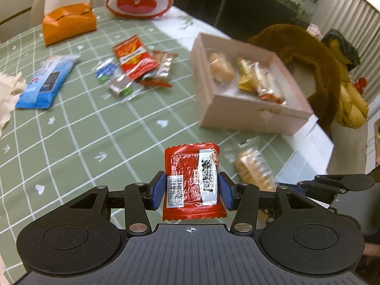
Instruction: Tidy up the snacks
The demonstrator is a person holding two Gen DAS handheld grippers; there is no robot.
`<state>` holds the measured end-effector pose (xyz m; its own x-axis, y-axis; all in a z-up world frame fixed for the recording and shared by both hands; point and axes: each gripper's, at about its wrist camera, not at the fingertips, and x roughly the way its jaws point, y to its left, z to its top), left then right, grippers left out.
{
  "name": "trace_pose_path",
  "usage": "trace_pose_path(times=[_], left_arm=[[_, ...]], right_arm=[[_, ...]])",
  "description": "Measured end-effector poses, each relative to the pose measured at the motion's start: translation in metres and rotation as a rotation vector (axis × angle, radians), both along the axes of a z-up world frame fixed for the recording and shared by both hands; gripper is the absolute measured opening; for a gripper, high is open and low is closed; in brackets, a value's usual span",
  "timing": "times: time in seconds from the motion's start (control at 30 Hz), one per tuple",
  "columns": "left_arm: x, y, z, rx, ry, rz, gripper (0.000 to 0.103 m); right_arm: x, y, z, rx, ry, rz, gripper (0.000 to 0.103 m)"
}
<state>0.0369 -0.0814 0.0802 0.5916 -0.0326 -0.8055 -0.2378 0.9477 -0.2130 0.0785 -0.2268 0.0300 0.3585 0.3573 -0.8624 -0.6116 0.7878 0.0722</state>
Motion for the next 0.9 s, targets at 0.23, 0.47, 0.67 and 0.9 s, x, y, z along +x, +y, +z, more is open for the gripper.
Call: trace_pose_path(times=[0.23, 0.47, 0.67, 0.9], left_arm=[[0.019, -0.008, 0.067, -0.049, -0.178, -0.075, 0.052], [0.05, -0.007, 0.147, 0.003, -0.375, -0.121, 0.053], [0.059, -0.012, 0.085, -0.067, -0.227, -0.124, 0.052], [0.036, -0.001, 0.002, -0.119, -0.034, -0.05, 0.052]], right_arm=[[0.025, -0.058, 0.096, 0.218, -0.102, -0.123, 0.003], [0.059, -0.082, 0.189, 0.291, -0.241, -0.136, 0.004], [0.049, -0.065, 0.112, 0.176, -0.082, -0.08, 0.029], [0.025, -0.03, 0.014, 0.067, 0.102, -0.047, 0.05]])
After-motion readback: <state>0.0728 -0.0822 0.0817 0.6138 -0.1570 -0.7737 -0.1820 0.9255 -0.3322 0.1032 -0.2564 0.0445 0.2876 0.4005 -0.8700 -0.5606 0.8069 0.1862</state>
